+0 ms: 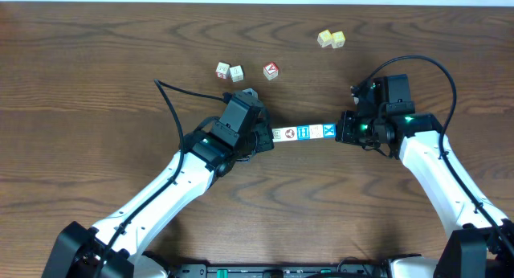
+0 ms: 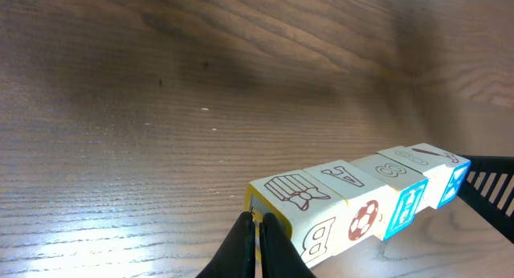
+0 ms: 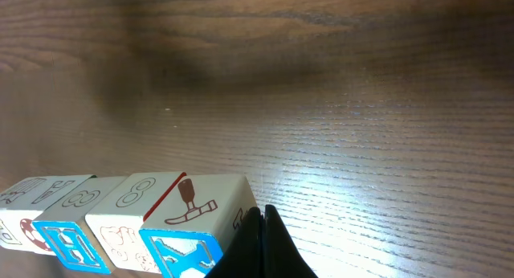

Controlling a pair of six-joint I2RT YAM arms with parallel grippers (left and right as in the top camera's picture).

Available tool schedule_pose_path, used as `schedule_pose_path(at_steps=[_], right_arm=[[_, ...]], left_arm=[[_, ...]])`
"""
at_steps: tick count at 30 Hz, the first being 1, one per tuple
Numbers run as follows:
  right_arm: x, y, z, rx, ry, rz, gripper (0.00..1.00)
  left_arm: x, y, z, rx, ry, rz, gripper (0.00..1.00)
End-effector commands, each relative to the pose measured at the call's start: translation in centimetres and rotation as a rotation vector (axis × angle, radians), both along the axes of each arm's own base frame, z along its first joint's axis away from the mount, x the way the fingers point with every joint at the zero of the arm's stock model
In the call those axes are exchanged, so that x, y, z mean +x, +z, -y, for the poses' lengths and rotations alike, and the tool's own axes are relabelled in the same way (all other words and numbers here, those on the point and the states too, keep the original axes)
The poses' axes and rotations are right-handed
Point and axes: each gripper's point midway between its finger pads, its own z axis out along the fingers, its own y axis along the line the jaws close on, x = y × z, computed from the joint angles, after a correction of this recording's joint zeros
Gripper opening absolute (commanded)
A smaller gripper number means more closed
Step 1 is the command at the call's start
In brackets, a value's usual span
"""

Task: Lift 5 blocks

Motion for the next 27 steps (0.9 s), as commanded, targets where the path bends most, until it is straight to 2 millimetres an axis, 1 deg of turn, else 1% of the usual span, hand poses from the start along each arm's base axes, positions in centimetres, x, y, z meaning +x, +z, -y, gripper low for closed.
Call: schedule_pose_path(at_steps=[1, 27], right_arm=[[-1.98, 4.78, -6.33, 0.306, 0.184, 0.003, 0.01], [-1.99, 4.76, -6.33, 0.306, 0.183, 0.002, 0.01]], left_arm=[[-2.80, 1.96, 4.33, -0.164, -0.171, -0.049, 0.07], [-2.80, 1.96, 4.33, -0.168, -0.162, -0.055, 0.07]])
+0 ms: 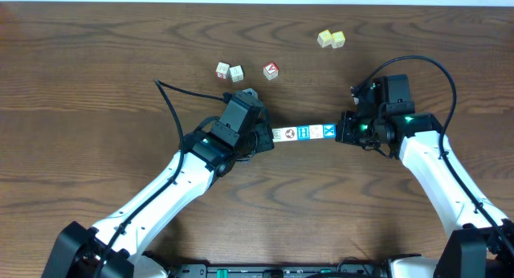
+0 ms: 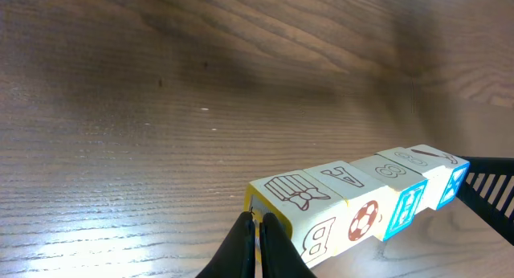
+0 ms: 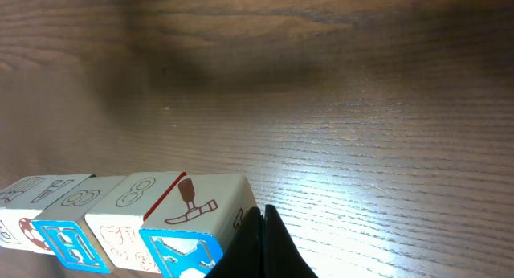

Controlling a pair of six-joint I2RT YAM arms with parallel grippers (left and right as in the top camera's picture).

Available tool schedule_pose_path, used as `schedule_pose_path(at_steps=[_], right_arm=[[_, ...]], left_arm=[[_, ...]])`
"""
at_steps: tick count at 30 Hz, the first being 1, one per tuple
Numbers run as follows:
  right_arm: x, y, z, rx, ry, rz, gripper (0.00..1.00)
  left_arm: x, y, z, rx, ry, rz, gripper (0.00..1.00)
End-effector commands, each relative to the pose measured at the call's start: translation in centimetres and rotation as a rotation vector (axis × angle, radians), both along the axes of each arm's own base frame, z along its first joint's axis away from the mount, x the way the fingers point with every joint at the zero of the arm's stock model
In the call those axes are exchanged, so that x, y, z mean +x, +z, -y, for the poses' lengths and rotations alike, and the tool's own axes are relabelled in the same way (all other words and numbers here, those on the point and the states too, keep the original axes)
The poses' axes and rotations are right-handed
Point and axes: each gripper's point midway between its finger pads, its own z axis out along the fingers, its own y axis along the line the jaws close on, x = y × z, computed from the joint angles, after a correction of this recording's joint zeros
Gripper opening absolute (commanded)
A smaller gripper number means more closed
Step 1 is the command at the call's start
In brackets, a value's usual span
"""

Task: Lift 5 blocks

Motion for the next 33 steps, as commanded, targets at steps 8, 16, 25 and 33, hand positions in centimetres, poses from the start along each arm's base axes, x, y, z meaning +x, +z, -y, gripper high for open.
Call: schedule_pose_path(at_steps=[8, 16, 25, 33], right_arm=[[-1.93, 4.81, -6.36, 0.308, 0.181, 0.003, 0.01], [-2.20, 4.82, -6.86, 0.309, 0.196, 0.001, 0.01], [-2.36, 4.81, -7.12, 0.310, 0.200, -0.004, 0.01], [-2.39, 4.81, -7.14, 0.310, 0.201, -0.004, 0.01]], left_arm=[[-2.82, 1.95, 4.34, -0.167, -0.164, -0.055, 0.07], [-2.82, 1.95, 4.34, -0.167, -0.164, -0.055, 0.07], [-2.83, 1.94, 4.33, -0.166, -0.164, -0.055, 0.07], [-2.83, 1.94, 4.33, -0.166, -0.164, -0.055, 0.07]])
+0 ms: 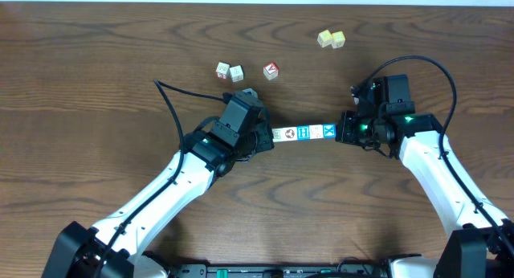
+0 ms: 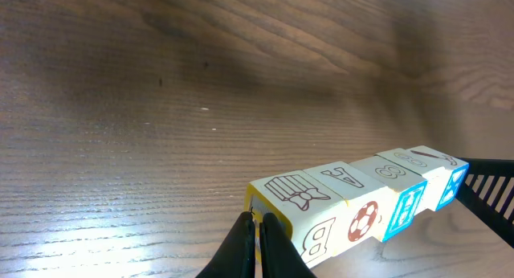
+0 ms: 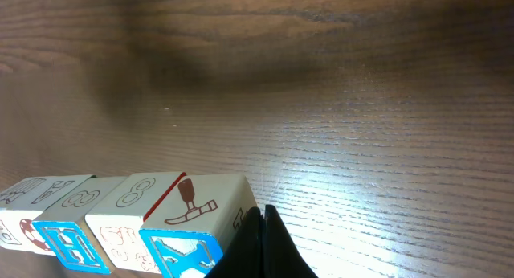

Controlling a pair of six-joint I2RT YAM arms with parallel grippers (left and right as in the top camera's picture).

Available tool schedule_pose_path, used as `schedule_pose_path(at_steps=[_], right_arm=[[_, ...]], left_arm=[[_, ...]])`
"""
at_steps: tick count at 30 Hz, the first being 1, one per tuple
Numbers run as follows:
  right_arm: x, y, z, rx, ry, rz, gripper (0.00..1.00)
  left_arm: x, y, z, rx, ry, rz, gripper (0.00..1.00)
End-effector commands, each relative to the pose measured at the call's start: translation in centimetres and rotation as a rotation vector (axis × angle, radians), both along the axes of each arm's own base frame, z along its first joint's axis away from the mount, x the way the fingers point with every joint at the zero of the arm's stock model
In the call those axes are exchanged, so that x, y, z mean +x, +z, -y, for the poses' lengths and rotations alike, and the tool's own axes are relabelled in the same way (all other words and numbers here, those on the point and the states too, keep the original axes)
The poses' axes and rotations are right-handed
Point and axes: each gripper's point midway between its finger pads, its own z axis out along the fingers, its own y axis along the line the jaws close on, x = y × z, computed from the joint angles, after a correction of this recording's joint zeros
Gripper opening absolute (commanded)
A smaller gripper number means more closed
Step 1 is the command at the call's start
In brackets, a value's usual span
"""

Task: Lift 5 blocks

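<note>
A straight row of several picture blocks (image 1: 303, 133) spans the gap between my two arms. The left gripper (image 1: 267, 138) is shut, its closed tips (image 2: 257, 220) pressed against the yellow-edged end block of the row (image 2: 353, 202). My right gripper (image 1: 340, 130) is shut too, tips (image 3: 262, 214) pushed against the hammer block at the other end of the row (image 3: 120, 218). The row is squeezed between both grippers. A shadow lies under it and it looks slightly clear of the wood.
Loose blocks lie at the back of the table: a white pair (image 1: 229, 71), a red-marked one (image 1: 271, 70) and a yellow pair (image 1: 331, 39). The left arm's black cable (image 1: 173, 101) loops over the wood behind it.
At both earlier moments the row of blocks was pinched end to end between my two shut grippers, in the same place as now. Neither the arms nor the loose blocks have shifted.
</note>
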Motion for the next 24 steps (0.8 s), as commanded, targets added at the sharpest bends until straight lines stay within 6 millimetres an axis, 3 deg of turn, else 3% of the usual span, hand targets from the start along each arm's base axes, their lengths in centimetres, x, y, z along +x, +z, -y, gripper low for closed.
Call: schedule_pose_path(at_steps=[1, 24], right_arm=[[-2.38, 4.81, -7.14, 0.308, 0.206, 0.000, 0.01], [-2.53, 4.67, -7.06, 0.303, 0.203, -0.009, 0.01]], left_arm=[[-2.82, 1.94, 4.33, -0.164, -0.169, -0.051, 0.07], [-2.82, 1.95, 4.33, -0.164, -0.169, -0.051, 0.07]])
